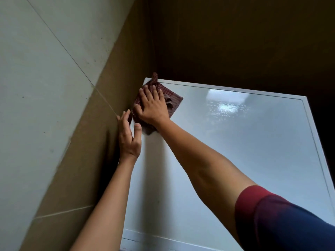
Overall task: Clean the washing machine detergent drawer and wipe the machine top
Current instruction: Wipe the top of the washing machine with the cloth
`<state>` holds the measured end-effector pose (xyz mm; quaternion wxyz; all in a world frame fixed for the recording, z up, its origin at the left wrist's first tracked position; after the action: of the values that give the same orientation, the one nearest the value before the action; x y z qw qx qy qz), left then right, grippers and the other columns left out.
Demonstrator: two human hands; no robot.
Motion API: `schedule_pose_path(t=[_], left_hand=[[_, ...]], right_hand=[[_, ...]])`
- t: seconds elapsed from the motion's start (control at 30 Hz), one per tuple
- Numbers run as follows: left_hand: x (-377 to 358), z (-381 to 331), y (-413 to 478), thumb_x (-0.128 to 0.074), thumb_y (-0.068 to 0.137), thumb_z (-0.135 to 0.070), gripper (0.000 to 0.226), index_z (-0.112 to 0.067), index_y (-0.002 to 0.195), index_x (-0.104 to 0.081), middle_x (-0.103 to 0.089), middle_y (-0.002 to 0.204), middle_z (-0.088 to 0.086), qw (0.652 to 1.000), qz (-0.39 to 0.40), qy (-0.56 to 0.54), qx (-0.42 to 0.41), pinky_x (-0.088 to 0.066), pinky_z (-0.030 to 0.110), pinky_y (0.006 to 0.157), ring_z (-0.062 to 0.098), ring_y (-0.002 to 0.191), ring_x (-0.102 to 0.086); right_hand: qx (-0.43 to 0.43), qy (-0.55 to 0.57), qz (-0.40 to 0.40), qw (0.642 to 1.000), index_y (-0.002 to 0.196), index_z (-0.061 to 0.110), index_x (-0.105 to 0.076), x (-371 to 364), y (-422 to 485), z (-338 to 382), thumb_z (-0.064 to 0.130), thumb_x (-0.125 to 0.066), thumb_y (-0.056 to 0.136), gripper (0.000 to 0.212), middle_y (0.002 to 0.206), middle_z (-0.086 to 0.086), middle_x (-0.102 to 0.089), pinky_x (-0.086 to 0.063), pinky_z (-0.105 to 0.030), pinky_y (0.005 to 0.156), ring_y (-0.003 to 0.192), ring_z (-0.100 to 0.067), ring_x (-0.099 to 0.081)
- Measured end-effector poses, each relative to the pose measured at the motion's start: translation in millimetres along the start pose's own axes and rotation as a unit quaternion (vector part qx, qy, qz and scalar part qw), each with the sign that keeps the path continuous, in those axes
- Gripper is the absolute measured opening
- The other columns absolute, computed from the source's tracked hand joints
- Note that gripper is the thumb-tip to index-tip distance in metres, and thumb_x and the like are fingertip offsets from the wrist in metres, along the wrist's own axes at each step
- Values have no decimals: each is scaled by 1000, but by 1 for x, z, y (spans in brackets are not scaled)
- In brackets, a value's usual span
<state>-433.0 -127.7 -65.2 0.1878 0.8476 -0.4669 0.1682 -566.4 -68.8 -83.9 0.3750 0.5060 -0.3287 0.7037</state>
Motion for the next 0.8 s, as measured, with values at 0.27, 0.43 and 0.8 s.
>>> schedule_pose_path(t=[0.27, 0.43, 0.8], left_hand=[[11, -10, -9, -45, 90, -40, 56, 3, 125, -51, -55, 121, 24, 998, -54, 8, -8, -49, 44, 90, 36, 106, -56], [-5, -23, -17, -52, 94, -19, 33, 1, 120, -54, -58, 119, 24, 990, -46, 122, -58, -39, 33, 92, 37, 108, -53], [2, -16, -44, -57, 91, -11, 26, 3, 112, -58, -60, 111, 26, 979, -4, 184, -84, -37, 59, 101, 43, 105, -54]], right_hand=[[147, -56, 19, 987, 153, 27, -11, -8, -78, 2, 52, -24, 98, 62, 161, 3, -10, 0, -44, 120, 148, -22, -3], [58, -37, -6, 998, 152, 32, -16, 10, -103, -74, 52, -27, 97, 60, 160, 6, -12, -1, -42, 120, 148, -19, -5], [-290, -10, -70, 954, 153, 26, -14, 73, -211, -337, 50, -26, 98, 61, 161, 2, -8, -1, -42, 120, 148, -22, -9]])
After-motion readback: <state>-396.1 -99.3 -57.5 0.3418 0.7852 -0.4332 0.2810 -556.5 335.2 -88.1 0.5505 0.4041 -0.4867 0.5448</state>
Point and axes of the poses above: each hand's wrist, its own y-axis towards the middle knuckle, its own x-axis out of the back of the hand, z = x × y, the point moved 8 cm from there along y, towards the middle knuckle
